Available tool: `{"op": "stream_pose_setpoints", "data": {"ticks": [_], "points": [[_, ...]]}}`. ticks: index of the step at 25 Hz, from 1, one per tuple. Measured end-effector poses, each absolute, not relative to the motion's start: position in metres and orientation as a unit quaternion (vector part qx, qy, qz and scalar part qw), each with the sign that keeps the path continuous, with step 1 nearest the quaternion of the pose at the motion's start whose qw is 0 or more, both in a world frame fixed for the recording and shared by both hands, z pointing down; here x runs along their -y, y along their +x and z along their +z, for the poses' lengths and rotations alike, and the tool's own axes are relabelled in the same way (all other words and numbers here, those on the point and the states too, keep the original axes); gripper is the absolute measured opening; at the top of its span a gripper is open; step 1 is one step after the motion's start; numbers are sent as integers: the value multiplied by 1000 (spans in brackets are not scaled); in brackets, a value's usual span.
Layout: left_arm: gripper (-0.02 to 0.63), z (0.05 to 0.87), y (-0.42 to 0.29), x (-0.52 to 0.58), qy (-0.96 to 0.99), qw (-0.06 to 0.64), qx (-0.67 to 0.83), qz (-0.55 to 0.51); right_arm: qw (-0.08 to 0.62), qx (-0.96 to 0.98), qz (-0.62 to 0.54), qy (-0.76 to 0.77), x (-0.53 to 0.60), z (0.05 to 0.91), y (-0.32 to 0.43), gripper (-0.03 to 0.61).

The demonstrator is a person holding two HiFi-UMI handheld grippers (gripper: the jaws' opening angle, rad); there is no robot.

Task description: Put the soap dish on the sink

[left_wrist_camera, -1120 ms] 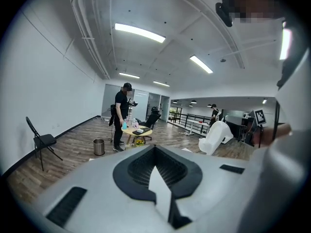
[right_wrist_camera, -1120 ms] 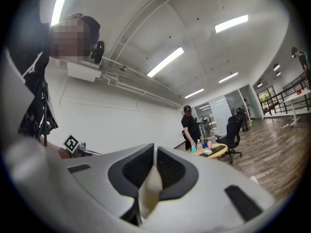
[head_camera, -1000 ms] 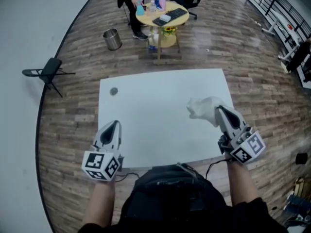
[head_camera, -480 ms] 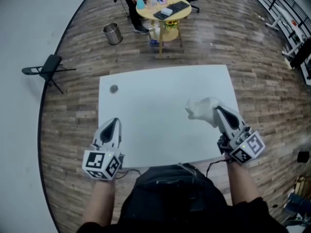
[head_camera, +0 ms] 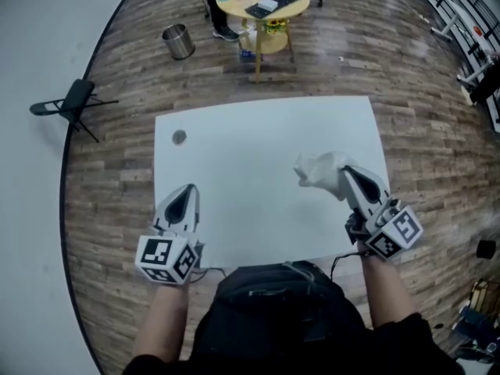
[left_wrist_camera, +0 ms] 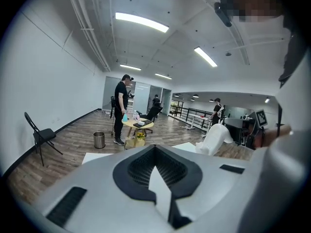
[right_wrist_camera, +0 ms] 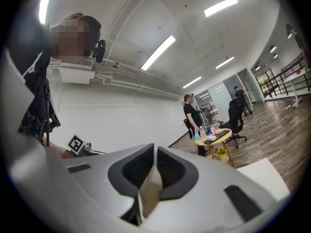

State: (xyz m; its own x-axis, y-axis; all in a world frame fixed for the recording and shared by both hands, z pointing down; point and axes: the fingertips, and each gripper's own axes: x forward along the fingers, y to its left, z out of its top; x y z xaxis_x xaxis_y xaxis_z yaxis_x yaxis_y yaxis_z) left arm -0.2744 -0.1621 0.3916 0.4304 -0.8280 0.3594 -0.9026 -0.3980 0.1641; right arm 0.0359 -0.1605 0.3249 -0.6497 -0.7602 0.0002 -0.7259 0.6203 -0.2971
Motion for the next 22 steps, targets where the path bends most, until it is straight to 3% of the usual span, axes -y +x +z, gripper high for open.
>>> {"op": "stream_pose_setpoints", "data": {"ticks": [22], "points": [[-11,431,-271,178,815,203,524,141,42,-894,-190,-402,194,375,33,28]]}}
